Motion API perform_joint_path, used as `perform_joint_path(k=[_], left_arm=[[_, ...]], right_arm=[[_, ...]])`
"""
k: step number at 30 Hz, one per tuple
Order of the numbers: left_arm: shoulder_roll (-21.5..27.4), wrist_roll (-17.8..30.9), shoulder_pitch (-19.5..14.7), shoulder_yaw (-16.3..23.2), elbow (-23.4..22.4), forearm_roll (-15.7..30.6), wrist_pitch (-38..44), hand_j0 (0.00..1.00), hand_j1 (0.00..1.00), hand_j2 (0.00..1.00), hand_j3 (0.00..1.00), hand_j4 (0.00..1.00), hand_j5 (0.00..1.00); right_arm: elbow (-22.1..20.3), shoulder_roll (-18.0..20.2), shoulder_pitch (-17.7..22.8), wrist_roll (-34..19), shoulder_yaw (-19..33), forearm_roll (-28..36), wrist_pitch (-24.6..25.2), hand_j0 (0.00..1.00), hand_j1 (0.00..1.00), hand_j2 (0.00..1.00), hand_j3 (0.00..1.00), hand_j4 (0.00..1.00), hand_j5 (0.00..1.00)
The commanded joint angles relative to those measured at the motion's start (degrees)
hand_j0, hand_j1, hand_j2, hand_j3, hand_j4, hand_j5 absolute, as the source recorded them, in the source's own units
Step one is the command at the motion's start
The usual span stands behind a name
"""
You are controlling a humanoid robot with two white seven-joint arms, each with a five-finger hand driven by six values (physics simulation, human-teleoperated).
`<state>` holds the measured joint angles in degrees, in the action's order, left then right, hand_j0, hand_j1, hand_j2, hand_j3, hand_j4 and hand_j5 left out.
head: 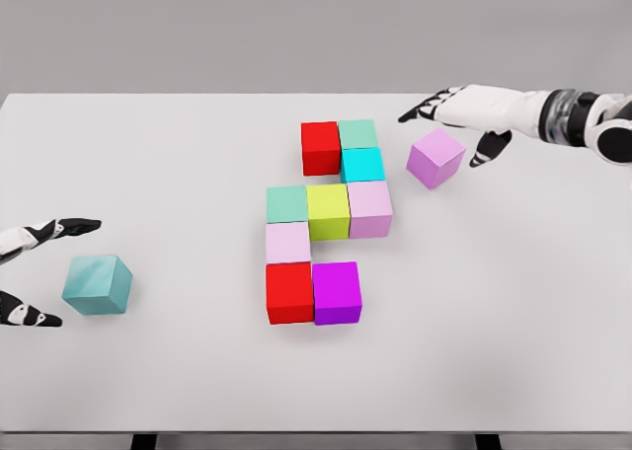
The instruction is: Assemble the squares on the desktop into the number 2
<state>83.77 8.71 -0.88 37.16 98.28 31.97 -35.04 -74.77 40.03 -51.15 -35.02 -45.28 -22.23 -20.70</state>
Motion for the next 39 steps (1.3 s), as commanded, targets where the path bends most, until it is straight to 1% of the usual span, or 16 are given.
perform_joint_path(k=[1,6,8,10,13,19,22,25,27,30,36,39], left_arm=[[-1.3,0.0,0.0,-0.3,0.0,-0.3,0.0,1.00,1.00,1.00,1.00,1.00,1.00],[-3.5,0.0,0.0,-0.4,-0.3,-1.6,0.0,1.00,1.00,1.00,1.00,1.00,1.00],[-4.3,0.0,-0.1,-0.4,-0.5,-2.0,0.0,1.00,1.00,1.00,1.00,1.00,1.00],[-4.8,0.0,-0.3,-0.4,-0.5,-2.3,0.0,1.00,1.00,1.00,1.00,1.00,1.00],[-6.0,0.0,-0.5,-0.3,-0.7,-2.3,0.0,1.00,1.00,1.00,1.00,1.00,1.00],[-7.1,0.0,-0.6,-0.3,-2.3,-2.3,0.0,1.00,1.00,1.00,1.00,1.00,1.00],[-8.1,0.1,-0.7,-0.3,-3.7,-3.2,0.0,1.00,1.00,1.00,1.00,1.00,1.00],[-8.7,0.1,-0.7,-0.3,-4.6,-3.7,0.0,1.00,1.00,1.00,1.00,1.00,1.00],[-9.2,0.1,-0.7,-0.3,-5.6,-3.8,0.0,1.00,1.00,1.00,1.00,1.00,1.00],[-10.6,0.1,-0.8,-0.4,-6.8,-4.9,0.0,1.00,1.00,1.00,1.00,1.00,1.00],[-12.9,0.3,-1.2,-1.3,-9.2,-7.4,0.0,1.00,1.00,1.00,1.00,1.00,1.00],[-13.7,0.1,-1.2,-1.4,-9.2,-7.4,0.0,1.00,1.00,1.00,1.00,1.00,1.00]], right_arm=[[1.2,-0.8,0.0,0.0,-0.2,-0.7,-0.1,1.00,1.00,1.00,1.00,1.00,1.00],[3.9,-2.4,-1.2,0.0,-0.9,-3.0,-0.1,1.00,1.00,1.00,1.00,1.00,1.00],[5.8,-3.2,-1.4,0.0,-1.4,-4.2,-0.2,1.00,1.00,1.00,1.00,1.00,1.00],[8.1,-4.2,-1.7,0.0,-1.4,-4.7,-1.4,1.00,1.00,1.00,1.00,1.00,1.00],[9.9,-5.0,-1.8,0.0,-1.4,-5.6,-2.2,1.00,1.00,1.00,1.00,1.00,1.00],[10.7,-6.0,-2.3,0.0,-1.7,-6.3,-2.2,1.00,1.00,1.00,1.00,1.00,1.00],[12.5,-7.4,-2.5,0.0,-1.7,-7.2,-2.2,1.00,1.00,1.00,1.00,1.00,1.00],[13.1,-8.0,-2.8,0.0,-1.7,-7.7,-2.2,1.00,1.00,1.00,1.00,1.00,1.00],[14.6,-8.8,-2.8,0.0,-1.7,-8.3,-2.4,1.00,1.00,1.00,1.00,1.00,1.00],[16.6,-9.0,-2.8,0.0,-2.0,-8.9,-3.5,1.00,1.00,1.00,1.00,1.00,1.00],[17.0,-9.9,-2.8,0.0,-2.1,-9.0,-3.6,1.00,1.00,1.00,1.00,1.00,1.00],[18.6,-11.0,-2.8,0.0,-2.1,-10.4,-3.6,1.00,1.00,1.00,1.00,1.00,1.00]])
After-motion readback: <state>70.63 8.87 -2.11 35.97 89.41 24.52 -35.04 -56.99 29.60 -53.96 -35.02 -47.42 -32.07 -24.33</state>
